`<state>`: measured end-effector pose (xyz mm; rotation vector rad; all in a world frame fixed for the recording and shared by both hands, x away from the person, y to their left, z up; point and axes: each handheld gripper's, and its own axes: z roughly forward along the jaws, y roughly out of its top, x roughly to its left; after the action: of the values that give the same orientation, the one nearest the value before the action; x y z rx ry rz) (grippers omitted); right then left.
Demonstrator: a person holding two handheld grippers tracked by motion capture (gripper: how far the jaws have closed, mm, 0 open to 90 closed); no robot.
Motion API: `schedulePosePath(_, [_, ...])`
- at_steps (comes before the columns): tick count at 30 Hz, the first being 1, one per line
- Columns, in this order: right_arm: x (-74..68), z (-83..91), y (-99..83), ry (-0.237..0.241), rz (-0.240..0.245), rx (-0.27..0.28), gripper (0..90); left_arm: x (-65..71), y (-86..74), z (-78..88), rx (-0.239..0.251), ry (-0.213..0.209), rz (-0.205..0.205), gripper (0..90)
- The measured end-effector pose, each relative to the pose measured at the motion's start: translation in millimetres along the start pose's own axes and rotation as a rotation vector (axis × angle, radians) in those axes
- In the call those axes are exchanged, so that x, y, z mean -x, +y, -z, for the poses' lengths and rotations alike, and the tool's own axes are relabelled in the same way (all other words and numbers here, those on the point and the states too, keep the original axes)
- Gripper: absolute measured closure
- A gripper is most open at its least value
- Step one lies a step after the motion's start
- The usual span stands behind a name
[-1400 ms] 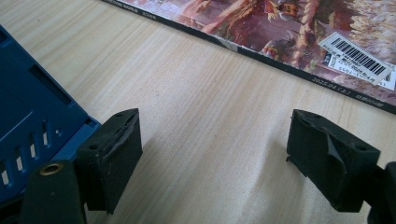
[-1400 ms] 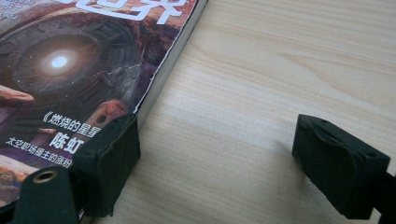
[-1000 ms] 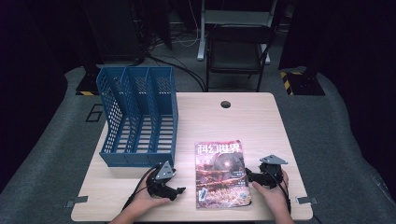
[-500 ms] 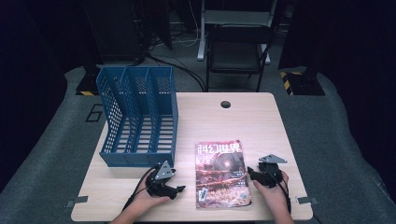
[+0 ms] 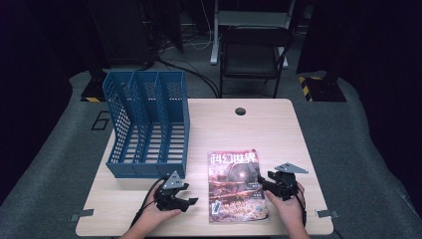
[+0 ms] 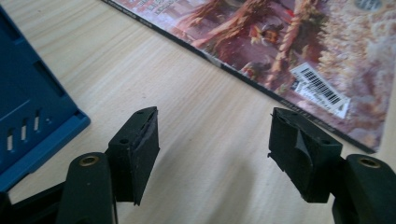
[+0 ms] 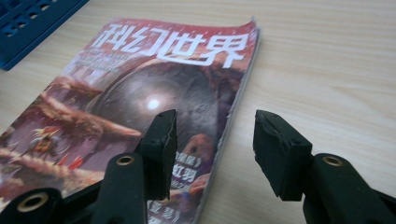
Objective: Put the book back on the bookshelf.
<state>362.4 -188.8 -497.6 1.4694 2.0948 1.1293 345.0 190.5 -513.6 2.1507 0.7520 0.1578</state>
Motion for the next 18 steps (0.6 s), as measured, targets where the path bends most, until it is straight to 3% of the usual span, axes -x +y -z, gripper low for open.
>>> schedulePosePath(7, [-6.2, -11.5, -4.1, 0.034, 0.008, -0.079, 49.7, 15.3, 5.9, -5.2, -0.015, -0.046, 0.004, 35.4])
schedulePosePath(12, [-8.2, -18.7, -6.8, 0.028, -0.017, -0.126, 50.0, 21.4, 7.2, -10.2, -0.017, -0.047, 0.017, 35.3])
schedulePosePath(18, [-8.4, -19.2, -7.3, 0.023, -0.052, -0.129, 51.1, 25.1, 9.7, -10.0, -0.025, -0.049, 0.017, 34.1])
